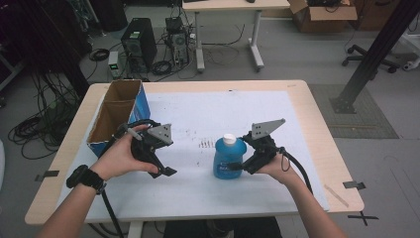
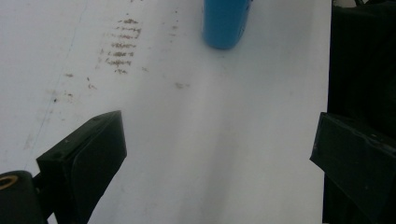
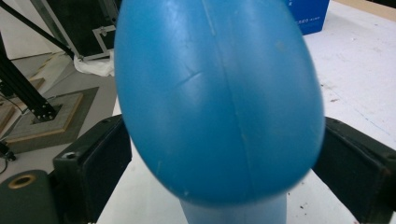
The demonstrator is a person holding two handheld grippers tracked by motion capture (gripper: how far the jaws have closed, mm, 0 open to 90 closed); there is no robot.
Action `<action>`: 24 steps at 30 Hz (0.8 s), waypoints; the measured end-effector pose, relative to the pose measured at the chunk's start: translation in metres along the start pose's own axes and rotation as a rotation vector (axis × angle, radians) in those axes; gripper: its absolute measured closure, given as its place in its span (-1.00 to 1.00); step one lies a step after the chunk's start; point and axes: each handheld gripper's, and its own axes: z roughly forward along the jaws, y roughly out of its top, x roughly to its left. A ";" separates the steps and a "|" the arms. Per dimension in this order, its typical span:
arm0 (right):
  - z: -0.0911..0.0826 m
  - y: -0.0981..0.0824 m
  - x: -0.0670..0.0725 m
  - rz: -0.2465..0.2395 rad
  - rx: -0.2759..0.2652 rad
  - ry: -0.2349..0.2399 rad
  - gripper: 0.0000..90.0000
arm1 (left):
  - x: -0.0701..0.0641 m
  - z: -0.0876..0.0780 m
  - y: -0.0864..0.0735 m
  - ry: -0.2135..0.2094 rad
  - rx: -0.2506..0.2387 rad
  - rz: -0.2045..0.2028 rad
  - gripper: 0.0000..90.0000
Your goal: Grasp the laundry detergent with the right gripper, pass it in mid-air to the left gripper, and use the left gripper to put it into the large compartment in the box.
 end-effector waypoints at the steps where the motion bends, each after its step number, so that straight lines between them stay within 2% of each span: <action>1: 0.001 0.000 0.000 0.001 -0.001 0.000 -0.80 | 0.000 0.000 0.000 0.001 -0.002 0.000 -0.92; 7: 0.003 0.000 0.000 -0.002 -0.004 -0.001 -0.74 | 0.000 -0.001 0.000 0.000 -0.002 0.000 -0.92; 24: 0.006 0.001 0.001 -0.035 0.006 0.023 -0.37 | -0.001 -0.001 0.002 -0.002 -0.002 0.007 -0.92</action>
